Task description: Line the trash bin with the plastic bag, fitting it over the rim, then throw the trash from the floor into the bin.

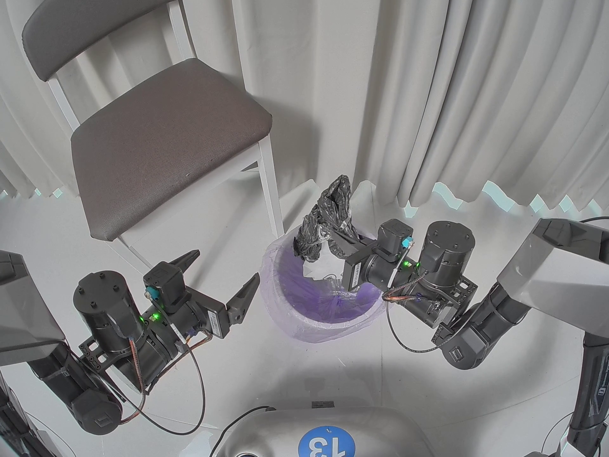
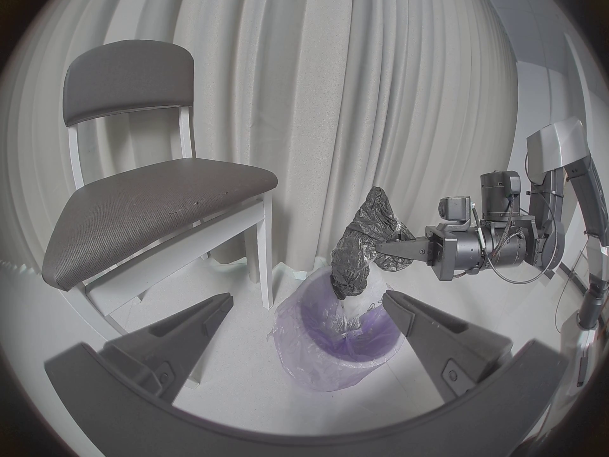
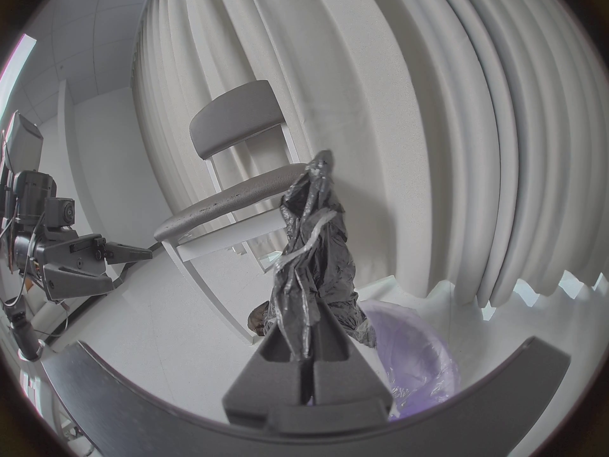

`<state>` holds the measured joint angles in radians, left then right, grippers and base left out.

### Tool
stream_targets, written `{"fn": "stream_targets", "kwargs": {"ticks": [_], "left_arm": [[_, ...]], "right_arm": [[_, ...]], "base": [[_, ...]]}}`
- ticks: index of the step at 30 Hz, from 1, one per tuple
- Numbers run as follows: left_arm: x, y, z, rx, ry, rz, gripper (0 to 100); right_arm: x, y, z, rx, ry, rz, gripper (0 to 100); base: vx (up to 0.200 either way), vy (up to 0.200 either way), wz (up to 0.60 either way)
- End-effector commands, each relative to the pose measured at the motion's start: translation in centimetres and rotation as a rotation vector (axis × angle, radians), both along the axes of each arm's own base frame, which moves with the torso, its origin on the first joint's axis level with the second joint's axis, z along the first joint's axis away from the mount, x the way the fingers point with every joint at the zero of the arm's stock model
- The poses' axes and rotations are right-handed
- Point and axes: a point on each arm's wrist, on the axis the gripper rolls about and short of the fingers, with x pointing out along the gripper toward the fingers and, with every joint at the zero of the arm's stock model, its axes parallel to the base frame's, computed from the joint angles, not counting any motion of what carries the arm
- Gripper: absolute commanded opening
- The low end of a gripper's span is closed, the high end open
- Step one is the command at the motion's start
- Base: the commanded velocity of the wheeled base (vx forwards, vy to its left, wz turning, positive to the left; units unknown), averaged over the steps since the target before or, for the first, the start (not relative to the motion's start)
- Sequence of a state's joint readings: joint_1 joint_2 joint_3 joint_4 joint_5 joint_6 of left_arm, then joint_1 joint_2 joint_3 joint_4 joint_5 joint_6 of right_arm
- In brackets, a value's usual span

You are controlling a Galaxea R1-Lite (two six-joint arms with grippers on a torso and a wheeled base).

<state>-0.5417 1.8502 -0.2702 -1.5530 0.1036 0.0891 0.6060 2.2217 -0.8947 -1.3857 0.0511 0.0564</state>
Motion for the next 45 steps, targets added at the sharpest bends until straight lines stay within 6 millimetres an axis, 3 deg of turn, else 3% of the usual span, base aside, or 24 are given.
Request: {"fn": "stream_targets", "kwargs": {"ticks": [1, 8, 9, 30, 36, 41, 44, 45], "left_arm": [[0.0, 0.0, 0.1, -0.009, -0.014, 0.001, 100], [0.1, 0.0, 0.0, -0.006, -0.010, 0.004, 100], [0.2, 0.0, 0.0, -0.005, -0.009, 0.006, 100], [0.3, 0.0, -0.3, 0.001, 0.002, 0.007, 100], [1.9, 0.5, -3.1, 0.069, 0.082, 0.102, 100], [3.3, 0.7, -6.3, 0.131, 0.169, 0.138, 100], [5.1, 0.3, -8.3, 0.168, 0.188, 0.144, 100], [7.1, 0.6, -9.7, 0.215, 0.173, 0.170, 100]], "right_arm": [[0.3, -0.1, -0.5, 0.014, 0.021, -0.010, 0], [0.8, -0.6, -0.6, 0.035, 0.039, -0.022, 0], [0.9, -0.7, -0.7, 0.035, 0.040, -0.025, 100], [1.0, -1.4, -1.0, 0.020, 0.042, -0.043, 100], [0.2, -6.0, -0.8, -0.244, 0.051, -0.132, 100], [-2.2, -10.6, 0.3, -0.448, 0.135, -0.186, 100], [-2.7, -11.7, 0.5, -0.459, 0.158, -0.210, 100], [-2.7, -12.3, 0.5, -0.458, 0.162, -0.225, 100]], "base": [[0.000, 0.000, 0.00], [0.000, 0.000, 0.00], [0.000, 0.000, 0.00], [0.000, 0.000, 0.00], [0.000, 0.000, 0.00], [0.000, 0.000, 0.00], [0.000, 0.000, 0.00], [0.000, 0.000, 0.00]]}}
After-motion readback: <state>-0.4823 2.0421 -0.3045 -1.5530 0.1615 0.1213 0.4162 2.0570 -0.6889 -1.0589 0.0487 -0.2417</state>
